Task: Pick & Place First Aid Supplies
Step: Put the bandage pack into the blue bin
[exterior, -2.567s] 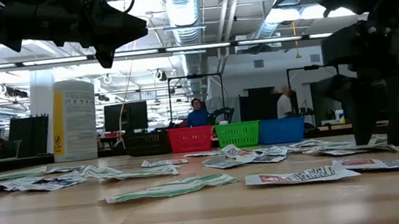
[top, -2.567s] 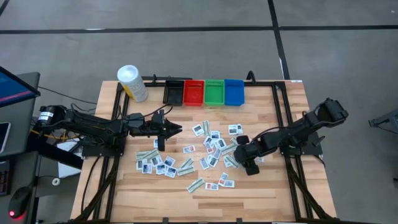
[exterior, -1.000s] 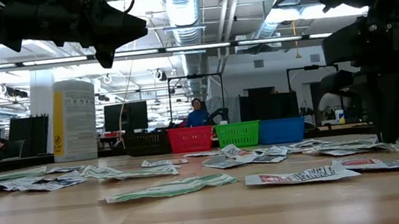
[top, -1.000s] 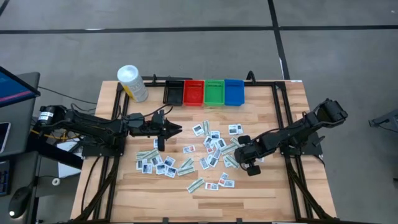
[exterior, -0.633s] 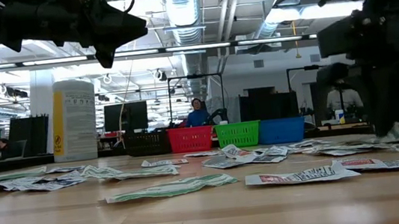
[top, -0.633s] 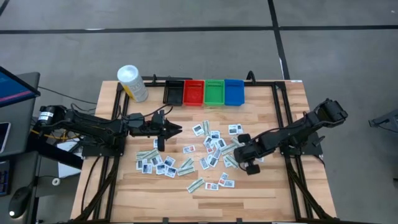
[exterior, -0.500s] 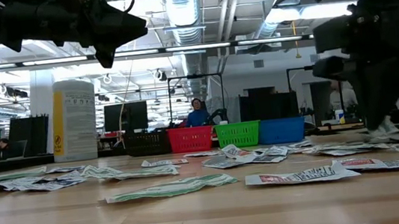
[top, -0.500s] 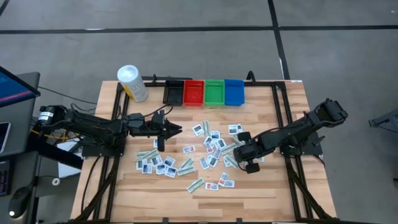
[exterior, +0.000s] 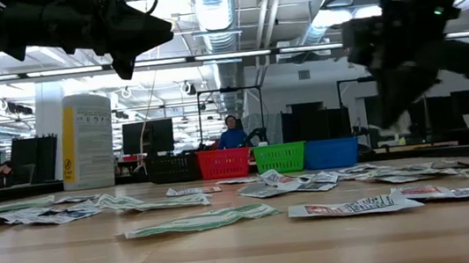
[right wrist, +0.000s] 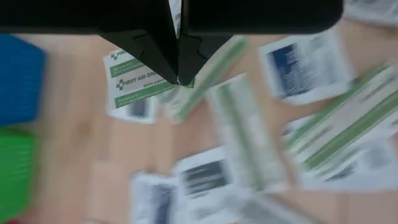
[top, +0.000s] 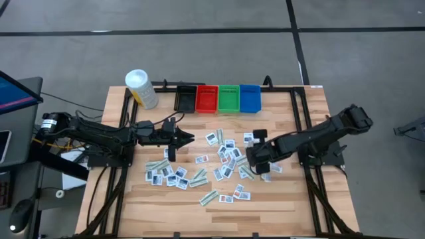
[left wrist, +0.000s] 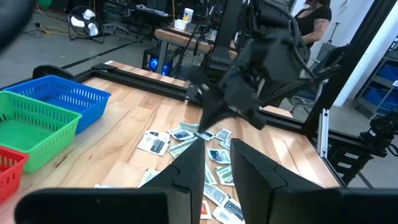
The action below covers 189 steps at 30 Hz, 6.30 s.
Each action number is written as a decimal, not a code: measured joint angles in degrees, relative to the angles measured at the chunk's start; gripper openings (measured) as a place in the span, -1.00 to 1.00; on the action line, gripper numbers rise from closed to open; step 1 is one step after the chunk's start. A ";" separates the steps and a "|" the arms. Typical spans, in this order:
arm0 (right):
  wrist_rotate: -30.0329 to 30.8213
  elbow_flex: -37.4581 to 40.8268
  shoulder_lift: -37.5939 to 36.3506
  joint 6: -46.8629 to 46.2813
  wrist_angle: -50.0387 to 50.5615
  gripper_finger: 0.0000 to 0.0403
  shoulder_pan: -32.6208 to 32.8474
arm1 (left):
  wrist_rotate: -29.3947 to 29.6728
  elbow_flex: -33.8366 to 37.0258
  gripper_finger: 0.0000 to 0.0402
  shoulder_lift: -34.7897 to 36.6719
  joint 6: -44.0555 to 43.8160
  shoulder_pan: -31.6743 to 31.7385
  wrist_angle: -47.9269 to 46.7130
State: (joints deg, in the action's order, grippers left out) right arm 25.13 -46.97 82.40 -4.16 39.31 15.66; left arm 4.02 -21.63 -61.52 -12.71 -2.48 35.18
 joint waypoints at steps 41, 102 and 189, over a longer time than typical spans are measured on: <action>-7.37 -1.19 2.52 35.67 -28.97 -0.99 -48.49 | 2.42 0.00 -0.62 0.04 0.44 14.66 0.85; -16.12 -1.17 3.08 35.61 -29.73 0.06 -31.58 | 4.91 0.00 -0.62 0.02 -6.03 14.01 0.83; -18.01 7.81 4.10 -5.86 -8.68 -0.44 -11.60 | 4.92 0.00 -0.62 0.00 -7.68 -0.24 0.13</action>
State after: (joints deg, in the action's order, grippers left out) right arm 7.12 -39.16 86.50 -10.02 30.63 4.05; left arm 8.94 -21.63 -61.52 -20.39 -2.72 35.31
